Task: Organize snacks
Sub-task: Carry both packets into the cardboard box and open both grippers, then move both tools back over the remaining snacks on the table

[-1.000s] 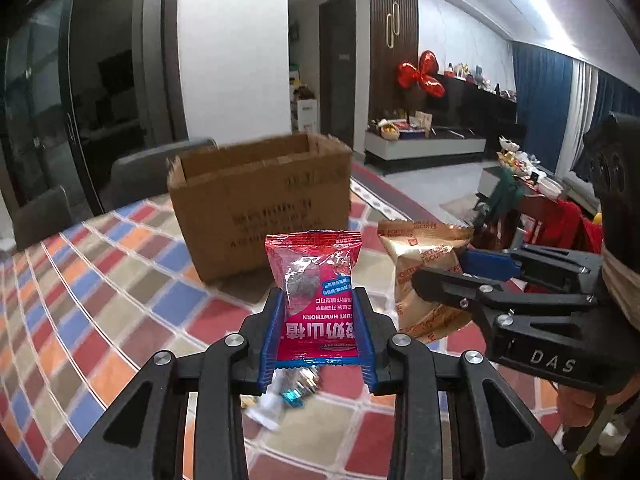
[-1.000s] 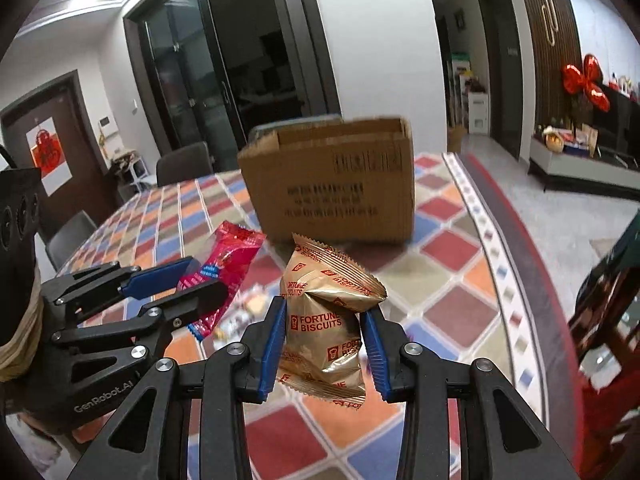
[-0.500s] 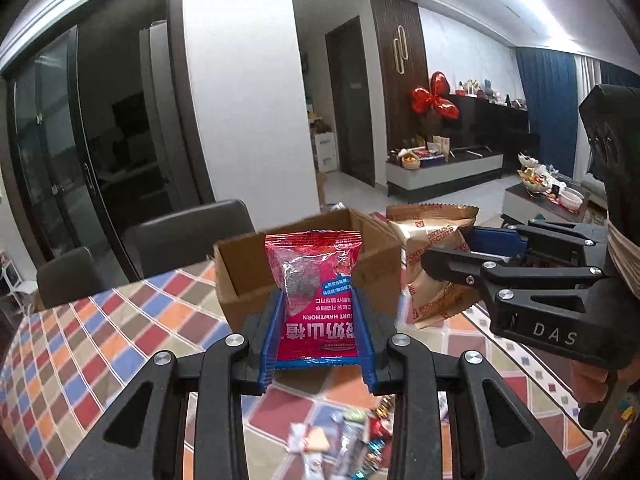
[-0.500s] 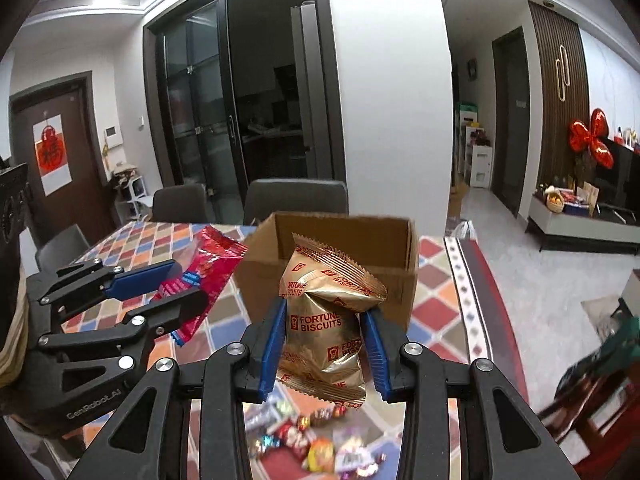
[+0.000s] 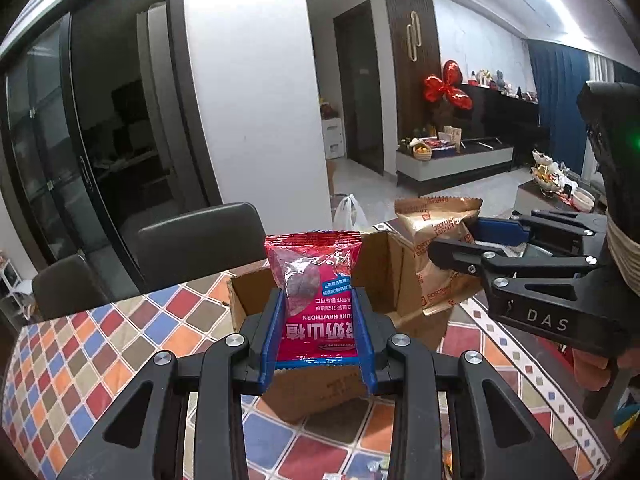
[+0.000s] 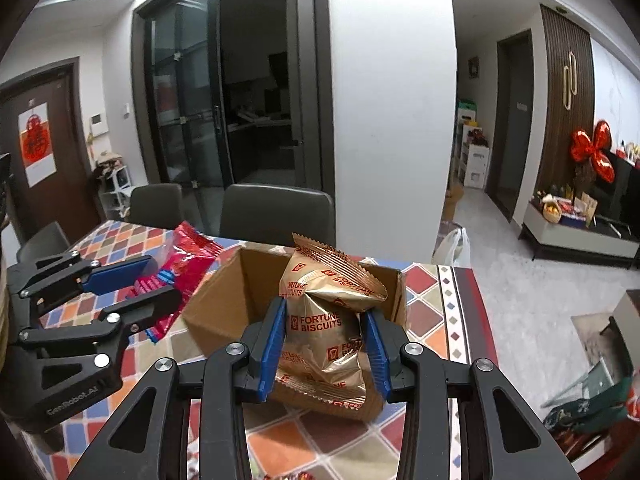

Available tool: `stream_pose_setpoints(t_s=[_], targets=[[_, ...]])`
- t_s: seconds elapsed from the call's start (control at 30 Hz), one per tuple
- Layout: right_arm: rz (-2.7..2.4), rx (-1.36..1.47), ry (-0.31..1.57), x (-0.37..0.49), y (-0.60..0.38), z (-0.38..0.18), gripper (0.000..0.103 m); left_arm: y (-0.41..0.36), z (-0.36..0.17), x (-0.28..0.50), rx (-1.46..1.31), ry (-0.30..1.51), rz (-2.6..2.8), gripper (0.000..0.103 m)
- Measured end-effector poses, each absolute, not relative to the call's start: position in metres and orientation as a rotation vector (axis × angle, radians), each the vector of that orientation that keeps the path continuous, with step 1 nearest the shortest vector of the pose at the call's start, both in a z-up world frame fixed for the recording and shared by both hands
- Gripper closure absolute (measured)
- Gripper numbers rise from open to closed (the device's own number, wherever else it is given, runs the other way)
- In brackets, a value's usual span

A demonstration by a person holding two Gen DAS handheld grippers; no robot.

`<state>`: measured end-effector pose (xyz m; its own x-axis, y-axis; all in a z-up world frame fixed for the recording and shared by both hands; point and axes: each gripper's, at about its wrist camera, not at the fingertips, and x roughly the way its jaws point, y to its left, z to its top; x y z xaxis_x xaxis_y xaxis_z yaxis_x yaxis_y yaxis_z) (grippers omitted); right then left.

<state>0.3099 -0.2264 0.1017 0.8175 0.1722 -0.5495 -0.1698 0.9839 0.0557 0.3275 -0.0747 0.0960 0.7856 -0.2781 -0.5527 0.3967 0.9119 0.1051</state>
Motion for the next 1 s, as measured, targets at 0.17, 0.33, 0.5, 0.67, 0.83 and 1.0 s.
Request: stream_pose_setpoints(t_s=[0.17,0.33,0.5,0.67,0.83,1.0], targets=[[0.176,0.041,0.629,0.338,-0.235,0.094,0.064,-0.081,0.081,0.354,0.221,0.594,-0.356,0.070],[0.164,0.086,0.659,0.360,-0.241,0.085,0.064,-0.091,0.071,0.374,0.218,0.619,-0.340,0.068],[0.121,0.063,0.661,0.366,-0.243,0.080,0.036,-0.088,0.066,0.375,0.218,0.608,-0.284,0.040],[0.099,0.047,0.649,0.348,-0.244,0.080,0.036,-0.079,0.065,0.347,0.236,0.577,-0.273,0.040],[0.129,0.046,0.619,0.312,-0.239,0.082,0.036,-0.069,0.069,0.312,0.237,0.536,-0.280,0.040],[0.163,0.049,0.584,0.275,-0.231,0.087,0.036,-0.064,0.070,0.269,0.247,0.499,-0.290,0.040]])
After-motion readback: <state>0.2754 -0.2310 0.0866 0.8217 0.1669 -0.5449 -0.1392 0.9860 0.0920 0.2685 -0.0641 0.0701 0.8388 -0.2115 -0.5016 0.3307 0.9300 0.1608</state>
